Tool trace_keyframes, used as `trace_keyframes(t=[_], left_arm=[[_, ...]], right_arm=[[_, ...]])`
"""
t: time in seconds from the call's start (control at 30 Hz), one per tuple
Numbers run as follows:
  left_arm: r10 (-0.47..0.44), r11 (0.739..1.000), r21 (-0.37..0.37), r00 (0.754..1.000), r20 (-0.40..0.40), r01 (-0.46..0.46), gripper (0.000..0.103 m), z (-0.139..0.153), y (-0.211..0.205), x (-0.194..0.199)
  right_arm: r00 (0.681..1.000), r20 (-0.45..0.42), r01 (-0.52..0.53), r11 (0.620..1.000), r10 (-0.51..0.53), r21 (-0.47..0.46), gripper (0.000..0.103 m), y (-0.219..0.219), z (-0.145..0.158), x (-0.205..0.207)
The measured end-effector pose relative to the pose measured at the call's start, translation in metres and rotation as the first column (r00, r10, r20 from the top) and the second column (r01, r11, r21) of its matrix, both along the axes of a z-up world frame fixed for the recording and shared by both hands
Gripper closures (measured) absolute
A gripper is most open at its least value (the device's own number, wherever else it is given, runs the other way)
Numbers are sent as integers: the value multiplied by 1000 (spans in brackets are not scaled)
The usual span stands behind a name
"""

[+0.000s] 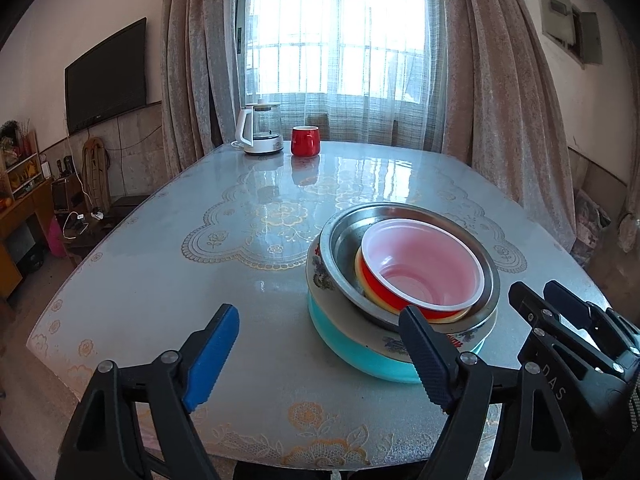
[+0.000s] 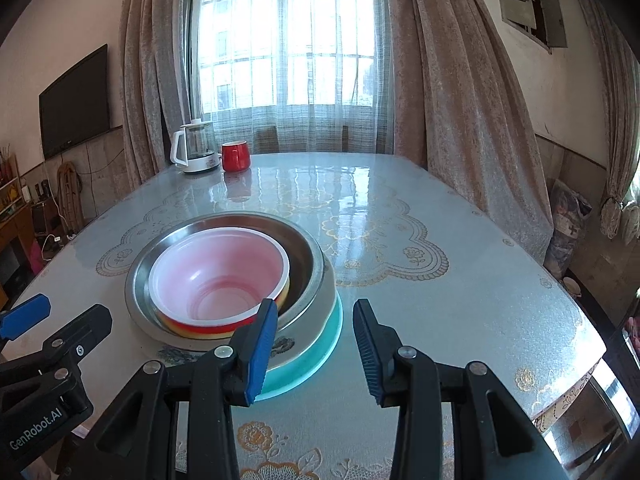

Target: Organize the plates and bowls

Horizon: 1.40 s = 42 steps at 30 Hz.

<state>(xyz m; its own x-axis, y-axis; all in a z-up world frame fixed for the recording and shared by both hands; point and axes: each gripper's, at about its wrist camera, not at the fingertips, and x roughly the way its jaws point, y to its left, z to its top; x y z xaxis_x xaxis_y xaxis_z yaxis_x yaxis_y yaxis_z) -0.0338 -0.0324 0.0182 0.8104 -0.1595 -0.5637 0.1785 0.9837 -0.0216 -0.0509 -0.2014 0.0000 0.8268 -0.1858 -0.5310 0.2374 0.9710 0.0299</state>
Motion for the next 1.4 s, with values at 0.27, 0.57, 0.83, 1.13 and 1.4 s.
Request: trace_keyframes(t=[0.27,0.57,0.83,1.13,1.4], left_arm=[[3,1000,8,1000,8,-3,17,-2,-4,-1],[3,1000,2,1000,20,-3,17,-2,-3,-4],[6,1000,4,1000,23,-6,17,-2,-1,-4],[6,1000,4,1000,11,-6,17,-4,-3,0],[-21,1000,-23,999,41,22,17,-4,-2,2]], right_arm=[[1000,13,-2,1000,2,-1,63,1,2,-1],[1000,0,-17,1000,17,0,63,5,-1,-1],[1000,-2,-21,1000,21,0,62,6,-1,-1],[1000,-11,-21,1000,21,10,62,4,-3,3],[999,-28,-23,1000,23,8,62,1,-9,10]])
